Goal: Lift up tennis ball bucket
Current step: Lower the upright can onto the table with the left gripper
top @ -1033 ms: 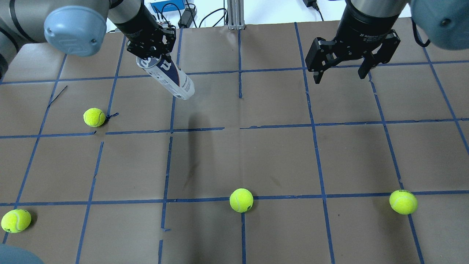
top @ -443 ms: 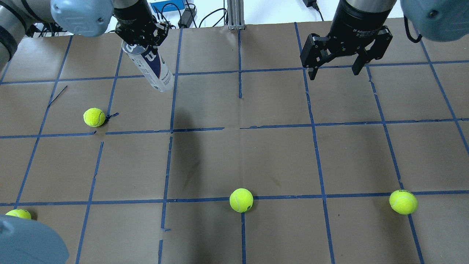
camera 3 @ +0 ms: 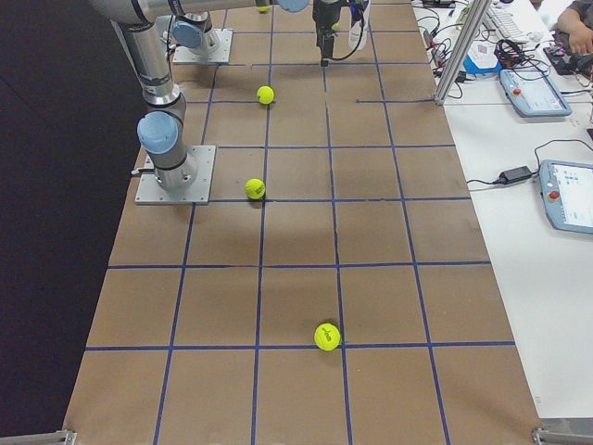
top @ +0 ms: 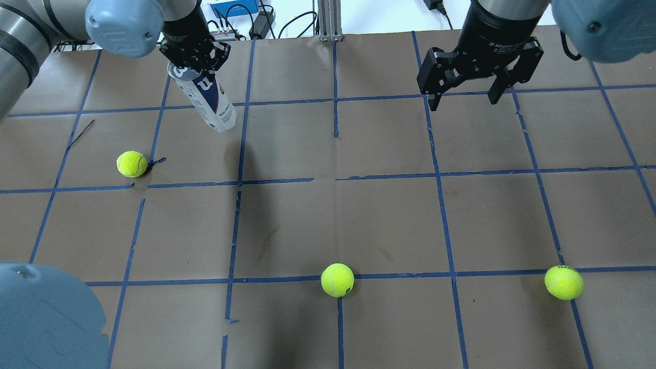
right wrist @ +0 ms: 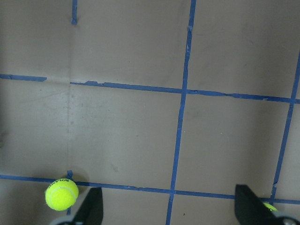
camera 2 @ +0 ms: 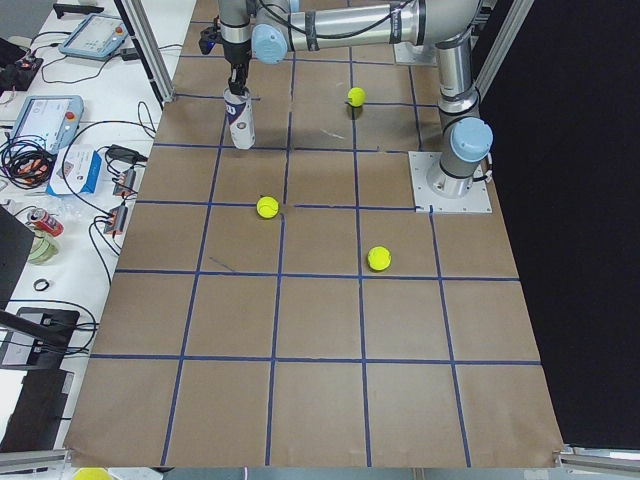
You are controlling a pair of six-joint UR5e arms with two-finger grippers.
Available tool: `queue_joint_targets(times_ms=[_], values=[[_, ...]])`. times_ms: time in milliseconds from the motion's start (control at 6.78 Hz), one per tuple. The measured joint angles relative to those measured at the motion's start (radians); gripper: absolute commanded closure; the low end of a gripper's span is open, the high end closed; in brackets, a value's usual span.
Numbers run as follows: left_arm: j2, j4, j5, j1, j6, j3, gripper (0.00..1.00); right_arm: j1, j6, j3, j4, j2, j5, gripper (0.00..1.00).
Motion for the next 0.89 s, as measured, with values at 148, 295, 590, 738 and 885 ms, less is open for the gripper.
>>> queue_joint_targets(times_ms=[148,295,590,738,885], values=[[-0.021,0.001,0.0,0.006,0.016,0.001,1.0,-0.001,-0.001,0.003,0.004,-0.001,-0.004,0.0],[-0.04,-0.005,0.0,0.007,0.04,0.001,1.0,-0.001,-0.002,0.007,0.006,-0.001,-0.005,0.0],[-0.052,-0.037,0.001,0.005,0.102,0.001,1.0,-0.011,0.003,0.015,0.008,-0.004,-0.009,0.0],[-0.052,-0.053,0.001,0.004,0.114,-0.001,1.0,-0.021,0.007,0.016,0.017,-0.007,-0.01,0.0],[-0.052,-0.066,0.002,0.004,0.119,-0.003,1.0,-0.03,0.009,0.016,0.029,-0.008,-0.008,0.0]])
